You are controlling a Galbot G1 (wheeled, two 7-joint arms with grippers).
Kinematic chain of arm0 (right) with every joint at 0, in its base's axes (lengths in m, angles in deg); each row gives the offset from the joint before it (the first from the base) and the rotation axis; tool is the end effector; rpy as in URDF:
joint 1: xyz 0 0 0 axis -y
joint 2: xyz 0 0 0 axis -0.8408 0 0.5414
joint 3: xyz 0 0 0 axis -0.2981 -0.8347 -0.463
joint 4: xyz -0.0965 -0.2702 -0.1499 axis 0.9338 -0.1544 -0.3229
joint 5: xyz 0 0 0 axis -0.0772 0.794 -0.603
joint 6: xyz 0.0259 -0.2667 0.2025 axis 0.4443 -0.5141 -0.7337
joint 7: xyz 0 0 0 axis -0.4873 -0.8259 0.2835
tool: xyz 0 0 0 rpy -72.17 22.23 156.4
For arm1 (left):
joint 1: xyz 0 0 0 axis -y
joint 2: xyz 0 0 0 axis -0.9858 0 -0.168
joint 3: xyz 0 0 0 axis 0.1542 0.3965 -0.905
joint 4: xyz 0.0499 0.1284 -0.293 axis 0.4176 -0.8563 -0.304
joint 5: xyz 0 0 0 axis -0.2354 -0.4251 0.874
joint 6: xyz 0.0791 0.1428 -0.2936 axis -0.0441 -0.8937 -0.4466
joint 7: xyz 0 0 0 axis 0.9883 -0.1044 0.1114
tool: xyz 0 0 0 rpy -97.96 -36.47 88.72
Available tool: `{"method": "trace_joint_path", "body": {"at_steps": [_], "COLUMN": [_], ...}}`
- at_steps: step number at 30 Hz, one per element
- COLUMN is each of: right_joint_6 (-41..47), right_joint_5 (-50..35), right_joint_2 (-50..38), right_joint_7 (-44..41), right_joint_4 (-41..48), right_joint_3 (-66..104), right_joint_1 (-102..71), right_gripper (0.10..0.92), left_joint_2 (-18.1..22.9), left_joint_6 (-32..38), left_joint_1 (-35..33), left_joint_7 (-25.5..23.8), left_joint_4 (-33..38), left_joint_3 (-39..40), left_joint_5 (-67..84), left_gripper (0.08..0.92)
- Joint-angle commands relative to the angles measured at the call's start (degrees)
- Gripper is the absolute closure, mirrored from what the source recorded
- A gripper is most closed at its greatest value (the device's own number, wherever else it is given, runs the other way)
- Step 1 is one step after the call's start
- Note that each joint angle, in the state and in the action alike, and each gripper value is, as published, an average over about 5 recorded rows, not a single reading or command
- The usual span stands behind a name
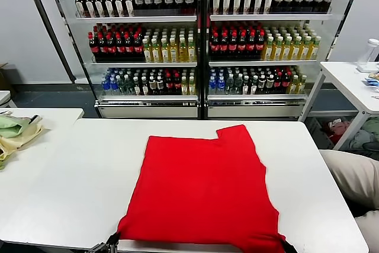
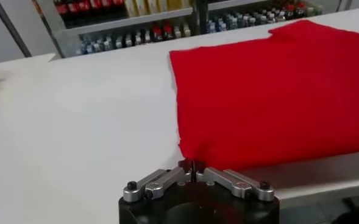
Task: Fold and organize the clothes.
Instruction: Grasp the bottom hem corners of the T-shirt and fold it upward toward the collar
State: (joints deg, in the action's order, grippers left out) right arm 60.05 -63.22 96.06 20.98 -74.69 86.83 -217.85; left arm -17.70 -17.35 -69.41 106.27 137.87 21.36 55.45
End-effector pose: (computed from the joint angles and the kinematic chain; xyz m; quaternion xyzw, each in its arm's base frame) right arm 0.0392 -0.0648 -0.1922 0.0949 -0.9721 0.0532 0.2079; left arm 0.0653 0.0356 -0.1953 -0.0588 -0.9497 -0.0887 0.2945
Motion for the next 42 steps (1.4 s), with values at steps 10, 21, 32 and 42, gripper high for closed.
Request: {"method": "trace_joint_path", "body": {"at_steps": [10, 21, 32, 42], "right_joint_6": [6.35, 9.78, 10.95, 10.84], "right_joint_5": [-1.89, -2.34, -1.32, -0.36], "right_joint_2": [-2.02, -0.87, -0.07, -0.18], "right_joint_7": [2.05, 3.44, 4.04, 3.41], "right_joint_4": [7.68, 14.06, 16.91, 17.75], "right_joint_3": [-3.69, -7.87, -11.44, -13.31], "right_joint_1": [23.65, 30.95, 34.94, 35.43], "right_gripper": [0.909, 0.909, 0.909, 0.909], "left_joint_2": [4.61, 5.52, 5.82, 4.89], "left_joint_6": [-3.51, -3.45, -3.35, -3.99], "left_joint_1": [27.63, 34.53, 38.22, 40.53], "left_joint_7": [-13.63, -15.97, -17.96, -21.17], "left_joint_4": [-13.29, -21.76, -25.16, -26.74], "left_joint_3": [4.24, 7.74, 8.66, 8.31], "left_joint_5": [3.78, 4.17, 3.15, 0.25], "left_gripper": [0.916, 0.916, 0.916, 0.916]}}
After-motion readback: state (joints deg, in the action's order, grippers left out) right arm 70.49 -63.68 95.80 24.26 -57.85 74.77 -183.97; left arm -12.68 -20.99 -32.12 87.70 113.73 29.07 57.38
